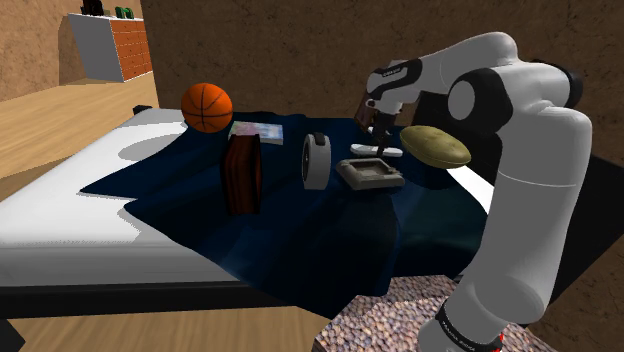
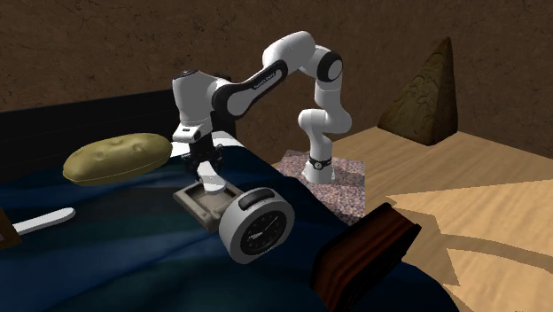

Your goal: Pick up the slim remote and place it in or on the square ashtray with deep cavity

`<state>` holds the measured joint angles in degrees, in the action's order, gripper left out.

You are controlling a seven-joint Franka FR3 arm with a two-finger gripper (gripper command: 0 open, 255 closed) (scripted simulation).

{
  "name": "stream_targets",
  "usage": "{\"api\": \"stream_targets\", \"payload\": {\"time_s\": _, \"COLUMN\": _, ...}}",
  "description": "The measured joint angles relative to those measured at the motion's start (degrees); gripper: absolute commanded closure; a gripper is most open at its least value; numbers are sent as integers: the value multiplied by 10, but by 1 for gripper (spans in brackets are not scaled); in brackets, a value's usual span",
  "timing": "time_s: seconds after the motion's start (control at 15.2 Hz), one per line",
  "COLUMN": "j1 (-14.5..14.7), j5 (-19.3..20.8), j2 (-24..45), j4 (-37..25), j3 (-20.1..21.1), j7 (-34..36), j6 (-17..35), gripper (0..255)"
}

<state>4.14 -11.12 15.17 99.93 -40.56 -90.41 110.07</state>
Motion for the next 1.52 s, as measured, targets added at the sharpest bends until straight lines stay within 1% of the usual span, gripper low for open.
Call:
{"api": "stream_targets", "payload": {"time_s": 0.79, "j1": -10, "j5": -33, "j2": 40, "j4": 47, "j3": 12, "j7": -23, "j6": 77, "gripper": 255}}
{"api": "stream_targets", "payload": {"time_s": 1.25, "j1": -11, "j5": -35, "j2": 42, "j4": 53, "j3": 13, "j7": -24, "j6": 84, "gripper": 255}}
{"api": "stream_targets", "payload": {"time_s": 1.32, "j1": -11, "j5": -35, "j2": 42, "j4": 53, "j3": 13, "j7": -24, "j6": 84, "gripper": 0}}
{"api": "stream_targets", "payload": {"time_s": 1.52, "j1": -11, "j5": -35, "j2": 42, "j4": 53, "j3": 13, "j7": -24, "j6": 84, "gripper": 0}}
